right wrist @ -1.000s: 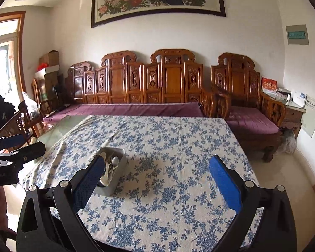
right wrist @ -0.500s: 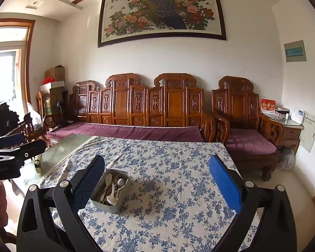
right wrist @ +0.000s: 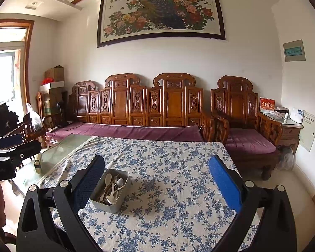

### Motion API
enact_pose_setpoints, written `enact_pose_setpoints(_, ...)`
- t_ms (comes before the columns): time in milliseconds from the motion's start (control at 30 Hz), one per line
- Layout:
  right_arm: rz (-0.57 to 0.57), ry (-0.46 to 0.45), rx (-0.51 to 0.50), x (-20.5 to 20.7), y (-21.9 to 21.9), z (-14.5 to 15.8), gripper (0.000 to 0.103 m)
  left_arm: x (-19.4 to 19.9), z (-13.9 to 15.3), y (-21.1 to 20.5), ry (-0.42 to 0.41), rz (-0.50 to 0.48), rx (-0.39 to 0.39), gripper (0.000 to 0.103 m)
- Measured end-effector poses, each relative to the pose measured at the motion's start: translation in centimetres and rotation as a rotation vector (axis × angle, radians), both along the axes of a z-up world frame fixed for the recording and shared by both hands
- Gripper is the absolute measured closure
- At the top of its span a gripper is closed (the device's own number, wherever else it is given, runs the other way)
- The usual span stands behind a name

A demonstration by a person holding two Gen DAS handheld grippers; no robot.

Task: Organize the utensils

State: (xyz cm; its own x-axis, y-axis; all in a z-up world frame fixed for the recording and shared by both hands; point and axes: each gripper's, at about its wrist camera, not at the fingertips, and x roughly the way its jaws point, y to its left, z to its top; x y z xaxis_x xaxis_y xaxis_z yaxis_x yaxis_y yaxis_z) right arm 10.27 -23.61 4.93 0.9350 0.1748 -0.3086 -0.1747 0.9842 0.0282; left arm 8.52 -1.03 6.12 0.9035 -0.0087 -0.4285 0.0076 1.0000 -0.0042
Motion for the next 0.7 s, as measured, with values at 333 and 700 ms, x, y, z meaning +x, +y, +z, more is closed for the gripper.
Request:
enact_pose_setpoints(333,-0.001,0.005,-0.001,0.09,0.04,-0.10,0.003,-0.12,-0.21,0.08,-0.001,0.001,-0.003,0.008)
enact_pose_setpoints(700,-0.003,0.011,0.003,0.27,0.07,-0.38,0.003,-0.31,-0.25,-0.07,-0.007,-0.001,0.000,0.008)
